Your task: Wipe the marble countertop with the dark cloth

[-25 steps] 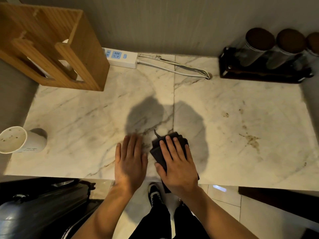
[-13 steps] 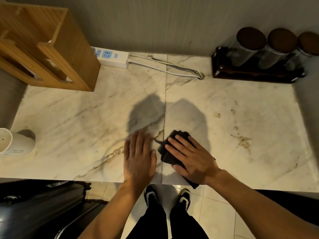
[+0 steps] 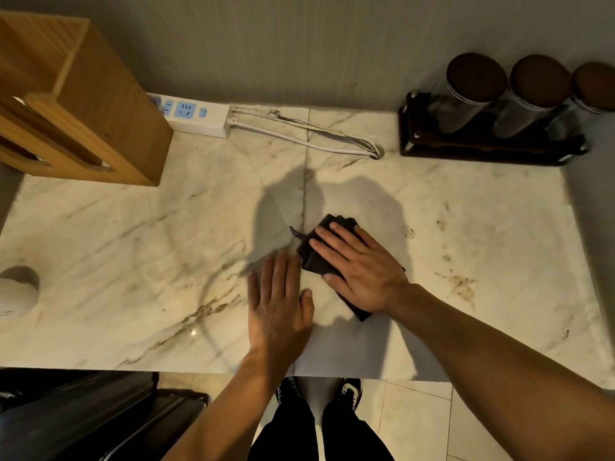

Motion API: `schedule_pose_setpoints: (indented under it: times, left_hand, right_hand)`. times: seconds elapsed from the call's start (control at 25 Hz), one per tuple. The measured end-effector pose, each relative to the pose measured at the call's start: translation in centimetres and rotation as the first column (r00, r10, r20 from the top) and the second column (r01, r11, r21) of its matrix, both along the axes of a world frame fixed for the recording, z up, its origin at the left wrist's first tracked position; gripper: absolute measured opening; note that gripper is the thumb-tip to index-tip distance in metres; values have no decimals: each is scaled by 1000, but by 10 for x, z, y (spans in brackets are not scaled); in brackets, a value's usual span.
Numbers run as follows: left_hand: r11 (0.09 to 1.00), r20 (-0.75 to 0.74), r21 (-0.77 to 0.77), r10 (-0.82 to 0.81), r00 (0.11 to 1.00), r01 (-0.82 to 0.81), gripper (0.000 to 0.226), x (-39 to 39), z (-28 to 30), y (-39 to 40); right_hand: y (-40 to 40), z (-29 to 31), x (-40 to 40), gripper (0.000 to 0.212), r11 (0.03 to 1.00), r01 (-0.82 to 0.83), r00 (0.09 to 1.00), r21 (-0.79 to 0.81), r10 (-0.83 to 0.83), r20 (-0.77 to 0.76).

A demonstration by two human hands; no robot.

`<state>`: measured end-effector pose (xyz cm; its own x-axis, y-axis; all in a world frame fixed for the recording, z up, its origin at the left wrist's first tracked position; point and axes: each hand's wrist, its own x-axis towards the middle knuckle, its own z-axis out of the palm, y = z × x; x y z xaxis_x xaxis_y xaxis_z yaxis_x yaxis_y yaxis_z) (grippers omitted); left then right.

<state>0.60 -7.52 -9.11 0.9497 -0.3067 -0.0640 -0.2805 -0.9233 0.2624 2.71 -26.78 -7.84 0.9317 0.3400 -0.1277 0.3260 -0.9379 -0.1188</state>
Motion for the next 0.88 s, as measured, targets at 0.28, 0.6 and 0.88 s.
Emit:
schedule_pose_setpoints:
  times: [0.28, 0.6, 0.88]
  left_hand:
    - [998, -9, 68, -4, 1000, 5, 60, 2, 2, -3]
    - [1000, 6, 18, 5, 1000, -5, 63, 4, 4, -2]
    - [1000, 2, 24, 20, 1000, -20, 63, 4, 5, -4]
  right_hand:
    - [-4, 0, 35, 61, 1000, 31, 1000, 6, -31, 3]
    - [-2, -2, 77, 60, 963, 270, 963, 22, -270, -2]
    - [4, -5, 95, 60, 830, 554, 833, 69, -553, -27]
